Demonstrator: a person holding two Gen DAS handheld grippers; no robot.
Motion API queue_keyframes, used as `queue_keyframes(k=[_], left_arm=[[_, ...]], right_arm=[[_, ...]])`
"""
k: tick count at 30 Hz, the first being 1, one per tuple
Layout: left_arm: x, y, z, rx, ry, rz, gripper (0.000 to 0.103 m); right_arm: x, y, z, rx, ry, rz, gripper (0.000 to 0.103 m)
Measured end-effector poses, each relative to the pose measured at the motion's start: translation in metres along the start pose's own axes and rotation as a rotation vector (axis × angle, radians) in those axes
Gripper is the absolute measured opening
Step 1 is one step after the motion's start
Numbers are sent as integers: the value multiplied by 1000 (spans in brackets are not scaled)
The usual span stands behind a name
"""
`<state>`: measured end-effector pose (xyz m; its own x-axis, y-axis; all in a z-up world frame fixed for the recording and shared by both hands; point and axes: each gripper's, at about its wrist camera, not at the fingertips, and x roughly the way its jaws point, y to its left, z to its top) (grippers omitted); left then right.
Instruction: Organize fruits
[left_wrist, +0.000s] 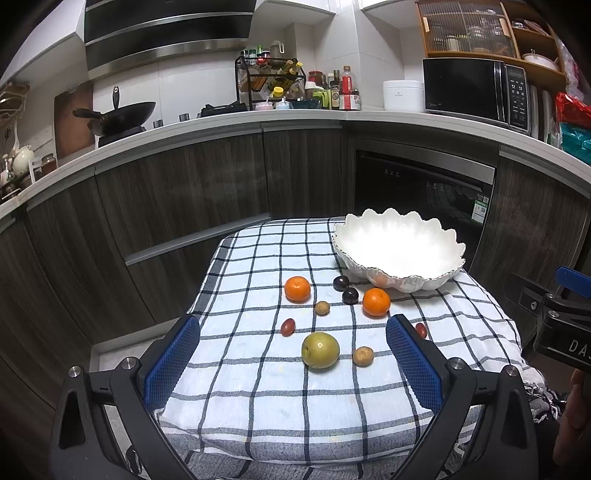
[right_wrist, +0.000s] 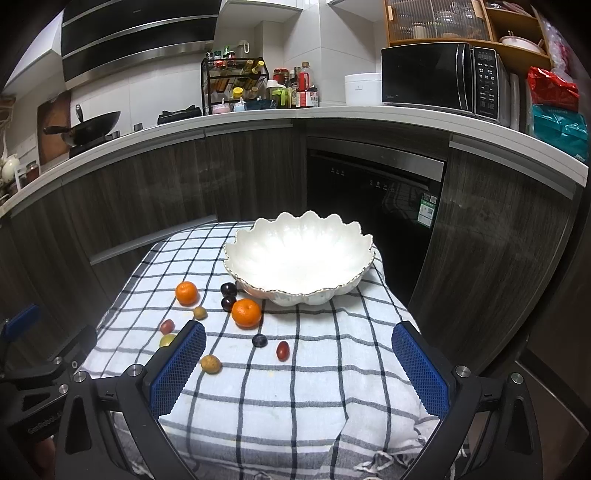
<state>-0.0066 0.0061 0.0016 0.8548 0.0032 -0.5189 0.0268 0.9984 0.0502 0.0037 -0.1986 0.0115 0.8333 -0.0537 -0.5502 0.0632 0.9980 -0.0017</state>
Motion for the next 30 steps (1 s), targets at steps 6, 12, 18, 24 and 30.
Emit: queue_keyframes(k=[6,12,18,24,30], left_arm=[[0,0,0,0,1,-2,103],[0,1,-2,2,3,-2,103],[1,1,-2,3,6,-3,103],[4,2,-2,5,13,-3,103],[14,0,1,13,30,1,103]], right_arm=[[0,1,0,1,1,-1,102],[1,1,0,1,2,-1,102],[0,1,-1,1,3,0,102],[1,2,-2,2,8,2,102],[10,2,0,4,28,3,102]])
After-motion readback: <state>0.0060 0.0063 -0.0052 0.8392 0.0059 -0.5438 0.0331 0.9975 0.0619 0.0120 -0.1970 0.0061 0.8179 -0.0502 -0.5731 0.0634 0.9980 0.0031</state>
